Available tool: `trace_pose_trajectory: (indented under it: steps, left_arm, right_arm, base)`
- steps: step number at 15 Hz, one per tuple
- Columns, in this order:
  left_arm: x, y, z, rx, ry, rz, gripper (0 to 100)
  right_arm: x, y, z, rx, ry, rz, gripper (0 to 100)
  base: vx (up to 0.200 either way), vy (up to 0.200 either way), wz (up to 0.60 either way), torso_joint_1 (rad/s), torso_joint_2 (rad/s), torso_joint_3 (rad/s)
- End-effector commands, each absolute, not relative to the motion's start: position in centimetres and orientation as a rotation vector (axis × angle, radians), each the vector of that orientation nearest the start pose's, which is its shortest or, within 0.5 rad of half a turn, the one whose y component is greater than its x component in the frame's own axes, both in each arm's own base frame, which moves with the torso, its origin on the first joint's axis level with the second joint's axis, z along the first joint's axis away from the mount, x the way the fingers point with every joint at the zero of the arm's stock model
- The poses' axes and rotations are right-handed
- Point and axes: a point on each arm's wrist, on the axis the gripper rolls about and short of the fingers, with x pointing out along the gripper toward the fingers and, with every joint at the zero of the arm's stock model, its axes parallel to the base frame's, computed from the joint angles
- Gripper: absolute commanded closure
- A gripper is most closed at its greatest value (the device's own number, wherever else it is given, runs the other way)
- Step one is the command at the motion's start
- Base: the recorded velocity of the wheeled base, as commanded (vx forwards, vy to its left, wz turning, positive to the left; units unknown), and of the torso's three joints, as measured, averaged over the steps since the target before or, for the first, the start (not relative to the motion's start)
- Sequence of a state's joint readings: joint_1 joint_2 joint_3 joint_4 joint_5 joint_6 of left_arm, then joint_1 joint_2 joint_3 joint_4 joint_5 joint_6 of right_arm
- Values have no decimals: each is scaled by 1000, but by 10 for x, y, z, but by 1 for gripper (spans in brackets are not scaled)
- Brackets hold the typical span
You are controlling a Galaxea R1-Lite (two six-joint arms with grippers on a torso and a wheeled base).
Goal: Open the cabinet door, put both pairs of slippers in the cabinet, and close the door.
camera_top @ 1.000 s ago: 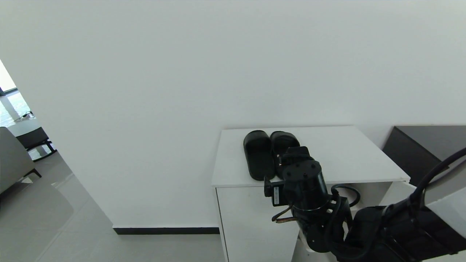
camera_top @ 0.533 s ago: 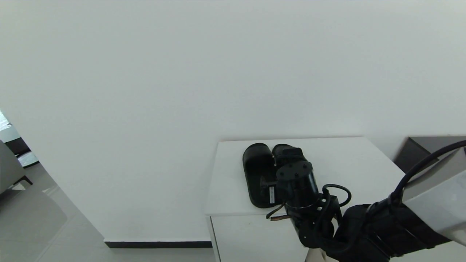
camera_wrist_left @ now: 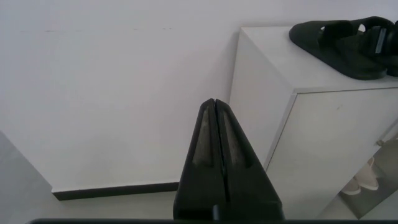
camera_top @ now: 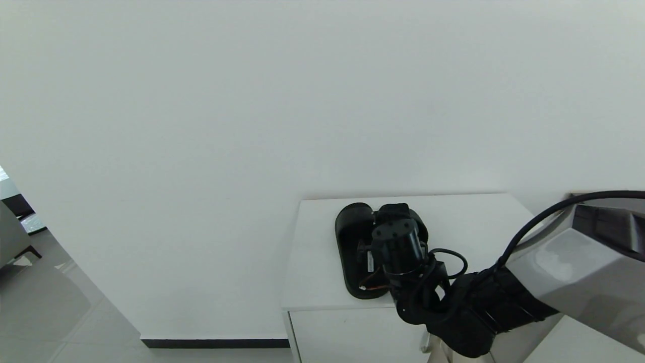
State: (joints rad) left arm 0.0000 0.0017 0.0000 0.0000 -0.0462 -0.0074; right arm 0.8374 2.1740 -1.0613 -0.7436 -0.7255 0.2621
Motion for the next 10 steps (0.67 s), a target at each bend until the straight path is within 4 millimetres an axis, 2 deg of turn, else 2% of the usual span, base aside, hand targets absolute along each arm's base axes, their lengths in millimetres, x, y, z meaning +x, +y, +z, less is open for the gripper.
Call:
trace_pose_trajectory:
  steps: [1, 6, 7, 10]
  left_arm:
    - [-23, -1, 76, -8, 2, -46, 100]
    - [-23, -1, 76, -8, 2, -48, 100]
    - [-23, -1, 76, -8, 2, -48, 100]
    - [-23, -1, 76, -8, 2, -48, 100]
  right_arm:
    - [297, 295, 79, 1, 274, 57, 0]
    - [332, 296, 80, 41, 231, 11, 0]
    - [335, 295, 80, 41, 228, 8, 100]
    - [336, 293, 83, 33, 223, 0, 100]
  base:
    - [0, 0, 0, 0, 0, 0]
    - [0, 0, 0, 0, 0, 0]
    - [0, 0, 0, 0, 0, 0]
    - [0, 0, 0, 0, 0, 0]
